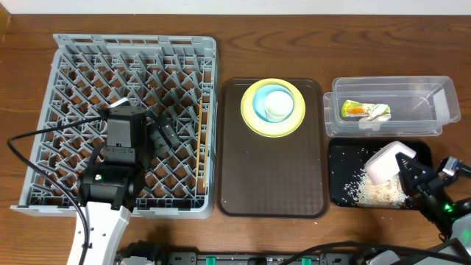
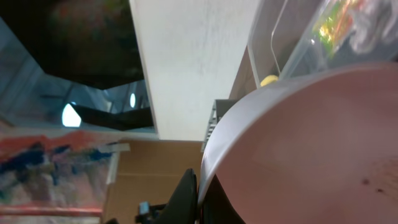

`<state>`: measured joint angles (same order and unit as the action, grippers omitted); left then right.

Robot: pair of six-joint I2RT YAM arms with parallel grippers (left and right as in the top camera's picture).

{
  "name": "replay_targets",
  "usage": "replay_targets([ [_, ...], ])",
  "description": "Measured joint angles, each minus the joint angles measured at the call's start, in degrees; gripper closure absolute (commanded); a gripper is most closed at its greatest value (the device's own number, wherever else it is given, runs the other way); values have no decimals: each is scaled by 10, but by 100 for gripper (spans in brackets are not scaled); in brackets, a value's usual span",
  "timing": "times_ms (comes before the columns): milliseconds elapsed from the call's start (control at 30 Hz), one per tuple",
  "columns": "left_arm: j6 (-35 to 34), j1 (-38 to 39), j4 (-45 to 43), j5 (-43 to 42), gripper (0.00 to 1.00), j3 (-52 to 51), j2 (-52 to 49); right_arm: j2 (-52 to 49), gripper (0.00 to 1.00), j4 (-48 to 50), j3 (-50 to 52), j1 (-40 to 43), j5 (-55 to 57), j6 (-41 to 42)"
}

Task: Sort waste into correct bins and load items into the dishwasher
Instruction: 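Carry the white rice bowl right and tip rice onto the black tray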

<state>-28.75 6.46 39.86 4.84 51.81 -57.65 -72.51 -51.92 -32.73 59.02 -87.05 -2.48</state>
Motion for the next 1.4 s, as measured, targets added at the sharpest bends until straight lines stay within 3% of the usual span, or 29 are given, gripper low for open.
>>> replay_targets([
  [133,0,0,0,0,1,0,0,0,99,28,1,0,0,4],
  [233,0,0,0,0,1,0,0,0,99,-23,2,0,-1,16],
  [367,0,0,0,0,1,0,0,-2,99,15,3,3,3,22],
  [467,0,0,0,0,1,0,0,-2,99,-25,3,3,3,27],
  [600,0,0,0,0,1,0,0,-2,99,30,3,3,5,29],
  [933,0,0,0,0,1,0,0,-2,99,29,0,-16,38,29],
  [1233,0,0,0,0,1,0,0,22,99,-48,-131,-144,189,30],
  [1400,0,0,0,0,1,0,0,58,99,-75,-225,-318,357,43],
])
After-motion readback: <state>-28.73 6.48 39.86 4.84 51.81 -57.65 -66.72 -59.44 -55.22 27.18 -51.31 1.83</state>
